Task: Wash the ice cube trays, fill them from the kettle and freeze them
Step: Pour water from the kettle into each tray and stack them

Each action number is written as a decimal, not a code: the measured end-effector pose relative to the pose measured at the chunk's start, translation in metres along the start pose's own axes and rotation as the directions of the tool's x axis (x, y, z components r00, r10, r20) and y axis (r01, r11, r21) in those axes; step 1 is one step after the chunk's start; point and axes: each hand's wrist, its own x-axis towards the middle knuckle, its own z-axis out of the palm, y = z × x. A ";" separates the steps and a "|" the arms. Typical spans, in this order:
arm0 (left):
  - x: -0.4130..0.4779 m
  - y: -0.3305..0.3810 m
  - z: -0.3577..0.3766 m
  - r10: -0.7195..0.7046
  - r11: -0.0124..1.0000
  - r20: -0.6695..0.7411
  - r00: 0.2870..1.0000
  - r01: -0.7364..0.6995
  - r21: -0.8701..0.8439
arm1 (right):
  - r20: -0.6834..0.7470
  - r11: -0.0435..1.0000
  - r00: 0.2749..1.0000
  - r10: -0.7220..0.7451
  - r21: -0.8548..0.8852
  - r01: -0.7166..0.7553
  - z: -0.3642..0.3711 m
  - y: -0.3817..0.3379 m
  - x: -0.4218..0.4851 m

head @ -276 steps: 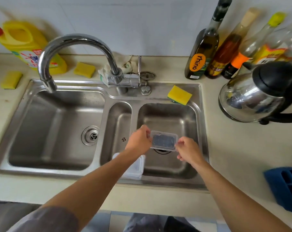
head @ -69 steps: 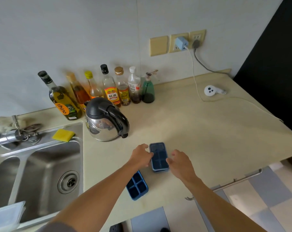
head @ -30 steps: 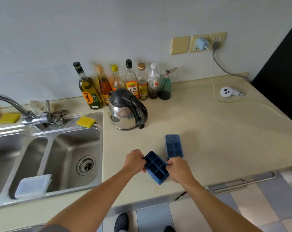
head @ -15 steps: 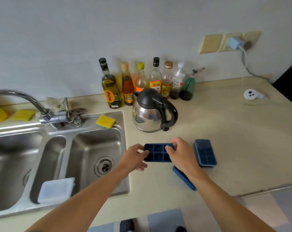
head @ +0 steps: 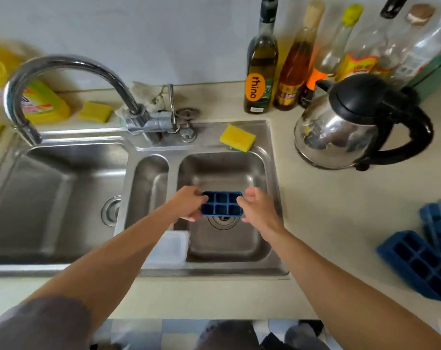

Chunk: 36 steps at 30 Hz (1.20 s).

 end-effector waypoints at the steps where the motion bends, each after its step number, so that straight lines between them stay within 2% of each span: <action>1: 0.008 -0.004 0.001 -0.002 1.000 0.003 1.000 0.002 0.013 | -0.014 0.997 0.999 0.052 0.053 -0.051 0.006 0.005 0.008; 4: 0.028 -0.011 0.008 0.007 1.000 0.033 0.999 -0.008 0.022 | -0.033 0.955 0.978 0.204 0.225 -0.192 0.016 0.017 0.024; 8: 0.050 -0.015 0.021 -0.007 0.999 0.112 0.994 0.002 0.045 | -0.052 0.941 0.965 0.257 0.242 -0.237 0.025 0.026 0.037; 11: 0.063 -0.018 0.024 -0.047 0.997 0.122 0.991 0.038 0.073 | -0.009 0.920 0.954 0.299 0.267 -0.286 0.035 0.031 0.042; 18: 0.087 -0.022 0.034 -0.133 0.987 0.171 0.976 0.114 0.114 | -0.017 0.938 0.955 0.298 0.191 -0.289 0.043 0.042 0.064; 23: 0.091 -0.026 0.040 -0.130 0.979 0.104 0.986 0.111 0.174 | 0.012 0.945 0.961 0.275 0.180 -0.272 0.043 0.045 0.064; 28: 0.071 -0.017 0.030 -0.033 0.958 -0.011 0.999 0.035 0.286 | -0.003 0.990 0.990 0.141 -0.011 -0.141 0.028 0.033 0.043; 31: 0.057 -0.008 0.031 -0.024 0.991 -0.057 0.998 0.031 0.131 | 0.022 0.999 0.999 0.031 -0.013 -0.030 0.004 0.019 0.020; 34: 0.038 0.008 0.043 -0.018 0.993 -0.079 0.997 0.009 -0.117 | -0.020 0.991 0.997 -0.077 0.111 0.078 -0.038 0.008 -0.007; 36: 0.025 0.020 0.053 0.007 0.982 -0.090 0.996 -0.024 -0.189 | -0.042 0.972 0.993 -0.106 0.206 0.113 -0.071 0.003 -0.024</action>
